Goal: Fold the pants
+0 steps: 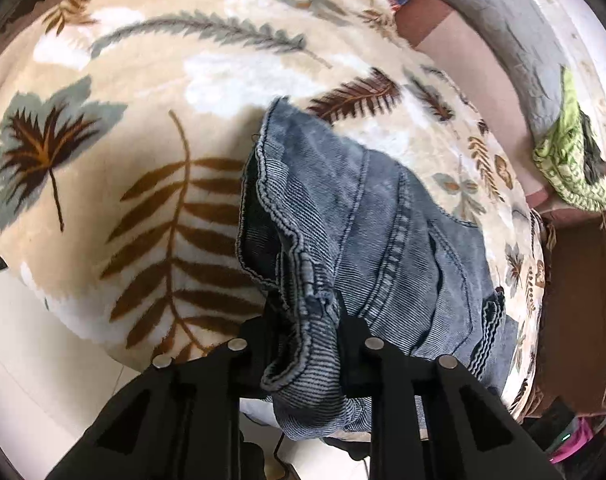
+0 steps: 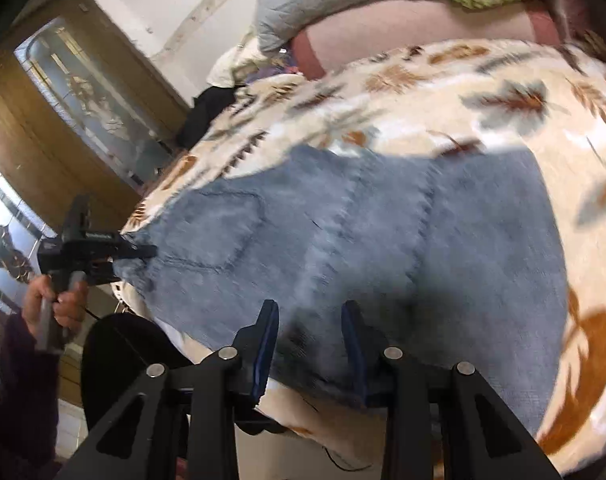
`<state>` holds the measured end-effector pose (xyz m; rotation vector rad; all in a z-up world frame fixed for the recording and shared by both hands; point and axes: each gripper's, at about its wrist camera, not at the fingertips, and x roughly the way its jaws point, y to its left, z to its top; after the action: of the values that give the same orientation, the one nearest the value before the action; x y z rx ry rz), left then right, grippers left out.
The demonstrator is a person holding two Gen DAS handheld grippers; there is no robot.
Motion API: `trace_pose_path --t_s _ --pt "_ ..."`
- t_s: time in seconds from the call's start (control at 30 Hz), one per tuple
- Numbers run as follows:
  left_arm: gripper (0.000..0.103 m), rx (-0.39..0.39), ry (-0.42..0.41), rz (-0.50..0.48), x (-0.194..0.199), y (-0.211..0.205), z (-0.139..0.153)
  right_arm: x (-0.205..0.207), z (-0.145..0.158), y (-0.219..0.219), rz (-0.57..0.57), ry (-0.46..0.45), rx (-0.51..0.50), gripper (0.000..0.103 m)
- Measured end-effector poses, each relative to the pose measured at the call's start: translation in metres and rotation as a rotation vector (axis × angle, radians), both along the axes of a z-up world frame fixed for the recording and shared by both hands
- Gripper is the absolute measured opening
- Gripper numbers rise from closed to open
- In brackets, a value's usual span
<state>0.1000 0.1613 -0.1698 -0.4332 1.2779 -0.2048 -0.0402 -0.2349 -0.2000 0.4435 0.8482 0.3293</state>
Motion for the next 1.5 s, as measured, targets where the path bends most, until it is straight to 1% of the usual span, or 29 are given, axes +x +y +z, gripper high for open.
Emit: trace_pose_path --t_s 0.1,0.17,0.23,0.27,0.3,0.33,0.37,0.4,0.43,0.5,0.57,0.6,0.67,0.8,0.87,0.93,1.0,1.07,1.13,1.2,1.23,1.3,1.33,1.4,1.43,1.5 --pt "0.021 -0.003 -0.058 -0.022 -0.003 -0.007 0.009 0.028 0.018 0.021 0.025 -0.031 0.01 0.036" --pt "0.021 -0.016 -0.092 -0.041 -0.008 -0.009 0.02 0.048 0.022 0.04 0.052 -0.033 -0.015 0.036" --pt "0.021 -0.027 -0.125 -0.06 -0.012 -0.014 0.031 0.071 0.019 0.064 0.076 -0.027 -0.054 0.036" --pt "0.021 -0.032 -0.136 -0.067 -0.014 -0.016 0.034 0.078 0.016 0.071 0.078 -0.014 -0.056 0.036" --pt "0.021 -0.035 -0.147 -0.076 -0.017 -0.018 0.039 0.09 0.007 0.081 0.083 0.026 -0.055 0.036" --pt "0.02 -0.031 -0.151 -0.081 -0.018 -0.018 0.04 0.098 -0.002 0.088 0.09 0.072 -0.061 0.036" --pt "0.02 -0.023 -0.157 -0.087 -0.019 -0.021 0.041 0.11 -0.02 0.097 0.097 0.155 -0.081 0.036" --pt "0.02 -0.02 -0.157 -0.09 -0.019 -0.022 0.039 0.113 -0.028 0.101 0.085 0.164 -0.088 0.037" --pt "0.02 -0.021 -0.155 -0.092 -0.019 -0.021 0.038 0.111 -0.026 0.103 0.074 0.121 -0.093 0.037" --pt "0.02 -0.006 -0.164 -0.094 -0.019 -0.025 0.039 0.109 -0.02 0.104 0.093 0.134 -0.102 0.036" --pt "0.02 -0.004 -0.175 -0.102 -0.022 -0.028 0.045 0.102 -0.013 0.093 0.09 0.124 -0.052 0.036" --pt "0.02 -0.004 -0.183 -0.108 -0.022 -0.031 0.048 0.094 -0.007 0.084 0.082 0.102 -0.036 0.036" --pt "0.02 0.003 -0.205 -0.123 -0.026 -0.039 0.056 0.079 0.0 0.065 0.06 0.071 -0.031 0.036" --pt "0.02 0.026 -0.251 -0.173 -0.036 -0.061 0.075 0.036 0.004 0.014 -0.033 0.039 0.007 0.036" --pt "0.02 0.04 -0.279 -0.213 -0.044 -0.079 0.087 0.019 0.005 -0.008 -0.075 0.025 0.014 0.036" --pt "0.02 0.052 -0.305 -0.264 -0.053 -0.1 0.099 -0.001 0.005 -0.035 -0.136 0.006 0.002 0.036" --pt "0.02 0.064 -0.329 -0.335 -0.064 -0.13 0.111 -0.014 0.008 -0.061 -0.205 -0.022 0.006 0.036" --pt "0.02 0.076 -0.345 -0.403 -0.075 -0.161 0.121 -0.027 0.012 -0.091 -0.279 -0.053 0.053 0.036" --pt "0.02 0.091 -0.353 -0.472 -0.085 -0.198 0.127 -0.043 0.015 -0.125 -0.383 -0.082 0.116 0.036" --pt "0.02 0.097 -0.351 -0.537 -0.093 -0.232 0.128 -0.057 0.015 -0.151 -0.466 -0.109 0.174 0.036" --pt "0.02 0.092 -0.345 -0.581 -0.098 -0.257 0.126 -0.062 0.014 -0.162 -0.499 -0.119 0.197 0.036" --pt "0.02 0.084 -0.333 -0.64 -0.105 -0.294 0.121 -0.076 0.01 -0.183 -0.578 -0.131 0.248 0.036" --pt "0.02 0.084 -0.323 -0.672 -0.108 -0.317 0.115 -0.083 0.007 -0.193 -0.607 -0.13 0.272 0.036" --pt "0.02 0.089 -0.299 -0.716 -0.11 -0.351 0.1 -0.093 0.005 -0.208 -0.651 -0.128 0.298 0.036" --pt "0.022 0.104 -0.271 -0.728 -0.11 -0.37 0.087 -0.1 0.004 -0.216 -0.671 -0.132 0.309 0.036" --pt "0.024 0.118 -0.217 -0.739 -0.107 -0.387 0.068 -0.108 0.003 -0.23 -0.701 -0.141 0.321 0.036"
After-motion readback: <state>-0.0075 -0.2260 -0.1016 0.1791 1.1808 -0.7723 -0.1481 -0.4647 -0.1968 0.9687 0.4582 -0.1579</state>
